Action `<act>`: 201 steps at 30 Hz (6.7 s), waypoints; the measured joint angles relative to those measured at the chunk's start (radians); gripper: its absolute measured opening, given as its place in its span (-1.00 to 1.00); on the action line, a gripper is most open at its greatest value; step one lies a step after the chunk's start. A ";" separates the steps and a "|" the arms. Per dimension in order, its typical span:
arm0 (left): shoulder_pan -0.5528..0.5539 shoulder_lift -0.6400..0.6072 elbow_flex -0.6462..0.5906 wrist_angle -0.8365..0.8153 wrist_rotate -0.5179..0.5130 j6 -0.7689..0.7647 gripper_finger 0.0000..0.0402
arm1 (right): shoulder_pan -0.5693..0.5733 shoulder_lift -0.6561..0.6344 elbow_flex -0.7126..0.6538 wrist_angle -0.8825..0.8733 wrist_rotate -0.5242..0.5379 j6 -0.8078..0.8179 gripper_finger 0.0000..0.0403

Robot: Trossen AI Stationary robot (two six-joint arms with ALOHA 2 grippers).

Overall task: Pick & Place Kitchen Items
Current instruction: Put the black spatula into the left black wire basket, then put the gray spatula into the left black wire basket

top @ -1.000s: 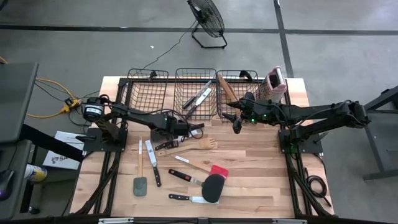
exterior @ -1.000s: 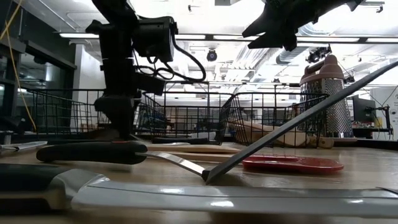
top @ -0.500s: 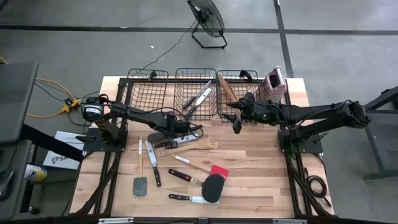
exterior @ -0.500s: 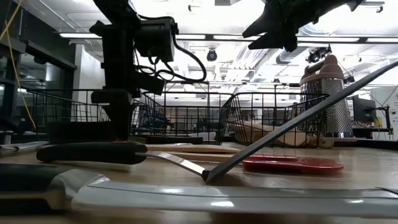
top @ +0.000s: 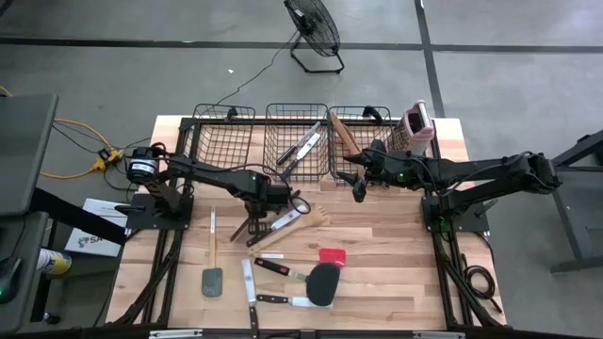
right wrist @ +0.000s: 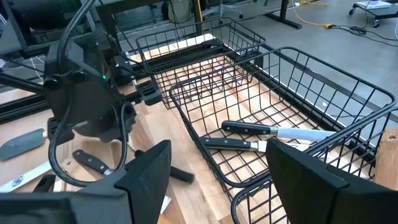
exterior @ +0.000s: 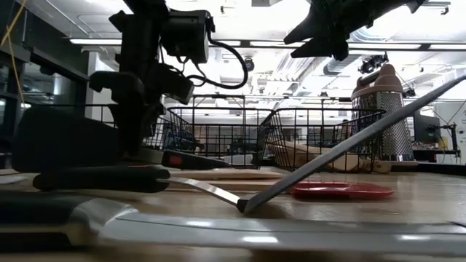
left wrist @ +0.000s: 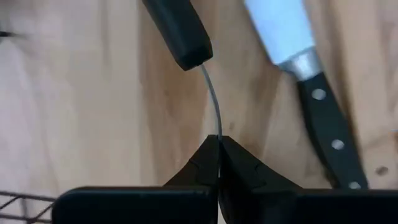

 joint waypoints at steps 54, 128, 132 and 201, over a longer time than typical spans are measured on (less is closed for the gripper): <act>-0.132 -0.463 0.221 -0.373 -0.471 -0.048 -1.00 | 0.000 0.000 0.000 -0.013 -0.001 0.000 0.26; 0.997 -0.431 -0.156 -0.049 -0.043 0.925 -1.00 | 0.000 0.000 0.000 -0.019 0.003 0.000 0.26; 0.996 -0.390 -0.156 -0.039 -0.043 0.925 -1.00 | 0.000 0.000 0.000 -0.019 0.003 0.000 0.26; 0.844 -0.646 -0.009 -0.494 0.066 -0.177 0.06 | 0.000 0.001 0.000 -0.031 0.000 0.004 0.26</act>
